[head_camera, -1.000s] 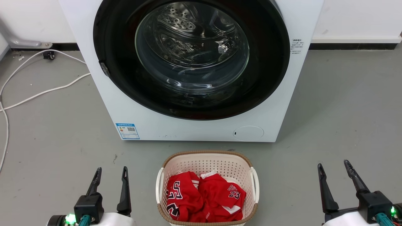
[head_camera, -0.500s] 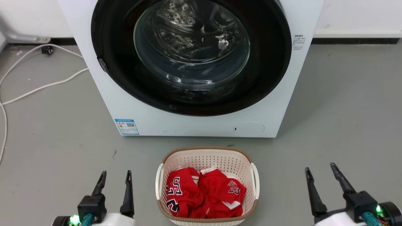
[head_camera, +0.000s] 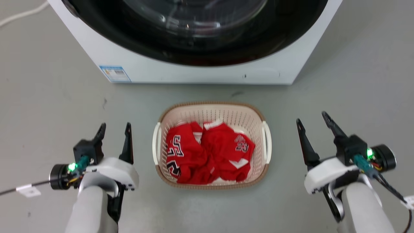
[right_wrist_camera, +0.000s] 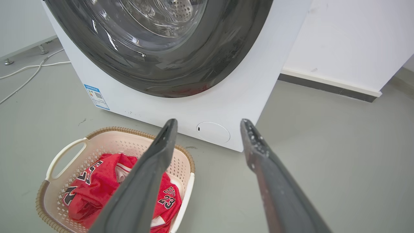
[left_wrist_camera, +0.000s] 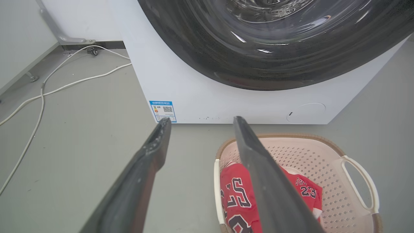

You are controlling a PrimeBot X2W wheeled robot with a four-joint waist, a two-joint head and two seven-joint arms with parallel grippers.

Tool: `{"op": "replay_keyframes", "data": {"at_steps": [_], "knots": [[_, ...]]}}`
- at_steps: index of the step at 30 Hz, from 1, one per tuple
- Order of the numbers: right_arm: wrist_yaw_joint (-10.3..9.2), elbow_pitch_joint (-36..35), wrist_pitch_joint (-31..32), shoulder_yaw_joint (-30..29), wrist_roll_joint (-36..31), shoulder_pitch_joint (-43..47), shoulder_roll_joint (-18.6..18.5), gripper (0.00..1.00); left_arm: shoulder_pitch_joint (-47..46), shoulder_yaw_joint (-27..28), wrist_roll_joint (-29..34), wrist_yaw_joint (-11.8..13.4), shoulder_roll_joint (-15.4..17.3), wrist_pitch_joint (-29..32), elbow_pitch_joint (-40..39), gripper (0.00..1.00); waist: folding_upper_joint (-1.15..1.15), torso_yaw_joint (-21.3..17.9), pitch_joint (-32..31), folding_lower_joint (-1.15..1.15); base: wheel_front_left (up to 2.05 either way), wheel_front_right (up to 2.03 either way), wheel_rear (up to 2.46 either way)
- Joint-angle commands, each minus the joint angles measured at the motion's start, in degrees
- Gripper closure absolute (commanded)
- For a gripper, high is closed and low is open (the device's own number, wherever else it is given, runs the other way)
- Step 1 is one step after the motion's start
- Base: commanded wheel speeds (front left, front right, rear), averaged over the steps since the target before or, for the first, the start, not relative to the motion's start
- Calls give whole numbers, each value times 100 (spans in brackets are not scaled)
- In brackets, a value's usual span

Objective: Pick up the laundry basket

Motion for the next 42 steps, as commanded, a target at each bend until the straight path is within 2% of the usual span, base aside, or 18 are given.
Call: {"op": "replay_keyframes", "data": {"at_steps": [1,10,17,24,28,32,33,42], "knots": [[-4,140,-14,21,37,-254,-14,0,-243,34,-32,-9,28,-14,206,0,0,-55,576,-1,0,0,0],[-4,1771,-14,408,38,-1597,-11,0,-1483,-156,-15,-87,291,-14,1416,0,0,-160,1587,-1,0,0,0],[-4,2822,-14,618,-58,-2472,-14,0,-2258,-454,-83,-108,473,-14,2366,0,0,-206,2119,-1,0,0,0],[-4,4013,-14,774,37,-3253,-13,0,-2969,-1076,-515,-113,627,10,3226,0,0,-256,2464,-1,0,0,0],[-4,4628,4,848,111,-3683,-12,0,-3342,-1578,-792,-114,688,240,3529,0,0,-251,2585,-1,0,0,0],[-4,4961,79,1086,315,-3921,-12,0,-3583,-2039,-1082,-114,747,497,3697,0,0,-240,2668,-1,0,0,0],[-4,5062,155,1254,545,-4015,-12,0,-3707,-2334,-1300,-114,790,654,3746,0,0,-229,2713,-1,0,0,0],[-4,5170,358,1735,1018,-4169,-12,0,-3880,-3050,-1938,-114,872,985,3741,0,0,-213,2932,-1,0,0,0]]}}
